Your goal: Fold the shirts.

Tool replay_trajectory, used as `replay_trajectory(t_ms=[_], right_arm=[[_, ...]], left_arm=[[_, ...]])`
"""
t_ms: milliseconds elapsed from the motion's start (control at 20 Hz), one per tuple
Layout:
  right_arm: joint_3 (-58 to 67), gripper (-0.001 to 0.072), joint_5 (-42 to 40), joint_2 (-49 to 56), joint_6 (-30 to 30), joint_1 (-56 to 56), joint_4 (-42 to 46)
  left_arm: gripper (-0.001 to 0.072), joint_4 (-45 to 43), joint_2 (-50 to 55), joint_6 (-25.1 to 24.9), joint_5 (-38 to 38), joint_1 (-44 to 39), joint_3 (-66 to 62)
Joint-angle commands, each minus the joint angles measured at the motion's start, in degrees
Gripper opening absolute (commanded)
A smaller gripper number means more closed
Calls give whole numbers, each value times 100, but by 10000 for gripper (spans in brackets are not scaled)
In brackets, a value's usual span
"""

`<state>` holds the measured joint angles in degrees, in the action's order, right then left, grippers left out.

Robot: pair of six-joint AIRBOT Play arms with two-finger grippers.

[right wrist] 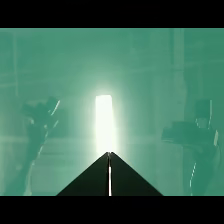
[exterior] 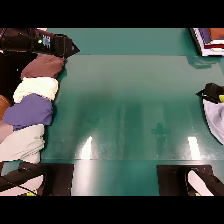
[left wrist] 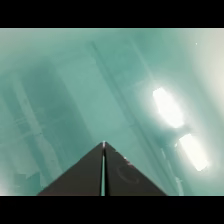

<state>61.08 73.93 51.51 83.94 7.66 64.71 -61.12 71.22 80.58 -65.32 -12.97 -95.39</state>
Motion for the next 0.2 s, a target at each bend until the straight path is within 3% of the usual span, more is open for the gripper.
replay_trajectory(t_ms=[0,150], right_arm=[[0,11,72,-4,-2,-219,-13],[0,10,151,-4,-2,-219,-13]], left_arm=[[21,0,-4,0,2,-2,-2],[21,0,-4,0,7,-2,-2]])
